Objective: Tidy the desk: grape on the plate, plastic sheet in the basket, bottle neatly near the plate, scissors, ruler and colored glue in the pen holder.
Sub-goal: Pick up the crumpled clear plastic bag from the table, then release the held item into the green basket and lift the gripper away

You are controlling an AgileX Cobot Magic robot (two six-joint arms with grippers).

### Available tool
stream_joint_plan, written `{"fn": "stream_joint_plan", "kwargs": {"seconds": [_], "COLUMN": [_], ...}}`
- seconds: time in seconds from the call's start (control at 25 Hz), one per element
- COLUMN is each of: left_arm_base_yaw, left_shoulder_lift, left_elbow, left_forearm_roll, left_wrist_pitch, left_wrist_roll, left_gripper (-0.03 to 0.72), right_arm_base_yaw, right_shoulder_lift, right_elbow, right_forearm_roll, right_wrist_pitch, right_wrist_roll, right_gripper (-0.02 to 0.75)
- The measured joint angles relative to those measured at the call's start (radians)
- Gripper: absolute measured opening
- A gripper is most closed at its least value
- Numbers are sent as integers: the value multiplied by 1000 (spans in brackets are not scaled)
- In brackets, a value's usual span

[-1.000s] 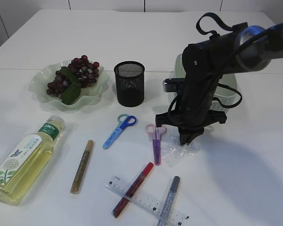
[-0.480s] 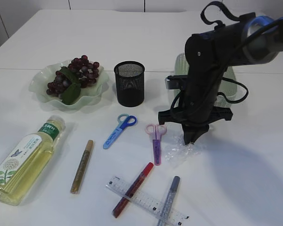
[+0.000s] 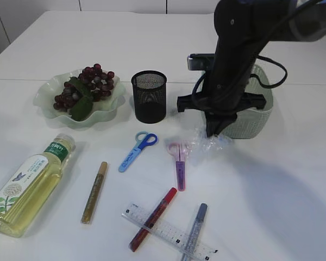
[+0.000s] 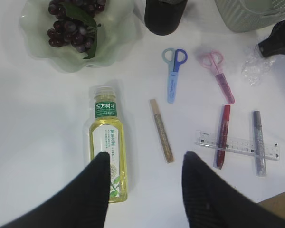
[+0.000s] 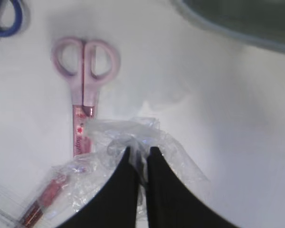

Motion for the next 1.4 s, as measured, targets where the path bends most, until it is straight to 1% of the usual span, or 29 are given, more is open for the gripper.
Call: {"fn": "stream_joint_plan", "kwargs": {"seconds": [0.44,0.72,0.84,1.2,1.4], "left_arm_base_yaw": [0,0,0,0,0], "left_shoulder_lift": [0,0,0,0,0], "left_elbow": [0,0,0,0,0], "left_forearm_roll": [0,-17,-21,-29,-35], "left_wrist_pitch": [0,0,0,0,0], "left_wrist_roll": [0,0,0,0,0], "left_gripper": [361,361,361,361,361], "right_arm_base_yaw": [0,-10,-39,-182,-216], "right_shoulder_lift": [0,0,0,0,0], "right_elbow": [-225,-339,-360,-363,-363], "right_forearm_roll": [-15,-107,-109,-120,-122], "right_wrist_pitch": [89,117,121,120,108], "right_wrist_roll": [-1,-3,-3,-1,-3], "right_gripper": [27,27,27,27,27]}}
